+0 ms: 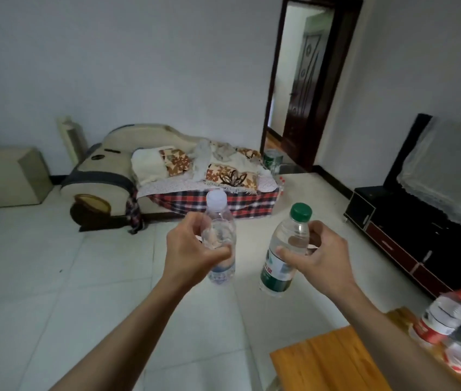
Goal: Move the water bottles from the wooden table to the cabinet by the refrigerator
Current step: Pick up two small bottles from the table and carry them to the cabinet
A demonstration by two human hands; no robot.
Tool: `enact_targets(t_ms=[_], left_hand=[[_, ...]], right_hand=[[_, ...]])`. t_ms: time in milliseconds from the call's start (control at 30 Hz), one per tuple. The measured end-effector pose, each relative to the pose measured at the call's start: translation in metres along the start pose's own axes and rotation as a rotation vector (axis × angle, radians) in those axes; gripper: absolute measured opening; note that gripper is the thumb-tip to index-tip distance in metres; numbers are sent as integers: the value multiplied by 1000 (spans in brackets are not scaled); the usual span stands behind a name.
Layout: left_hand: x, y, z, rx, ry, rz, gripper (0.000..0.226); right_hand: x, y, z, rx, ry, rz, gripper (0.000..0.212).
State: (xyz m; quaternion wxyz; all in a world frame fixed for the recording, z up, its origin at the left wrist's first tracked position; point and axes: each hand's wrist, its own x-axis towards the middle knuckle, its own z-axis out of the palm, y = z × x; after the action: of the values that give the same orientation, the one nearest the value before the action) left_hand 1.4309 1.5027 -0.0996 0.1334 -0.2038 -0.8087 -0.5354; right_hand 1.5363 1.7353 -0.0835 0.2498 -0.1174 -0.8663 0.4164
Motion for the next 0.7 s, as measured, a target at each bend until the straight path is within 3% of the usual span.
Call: enact_targets(t_ms=[333, 700], left_hand=[[-16, -48, -93, 144, 249, -139, 49], [-34, -36, -83, 275, 562, -360, 49]], right_hand=[[45, -44, 109, 175, -235, -203, 48], [99, -38, 164, 349, -564, -382, 51]])
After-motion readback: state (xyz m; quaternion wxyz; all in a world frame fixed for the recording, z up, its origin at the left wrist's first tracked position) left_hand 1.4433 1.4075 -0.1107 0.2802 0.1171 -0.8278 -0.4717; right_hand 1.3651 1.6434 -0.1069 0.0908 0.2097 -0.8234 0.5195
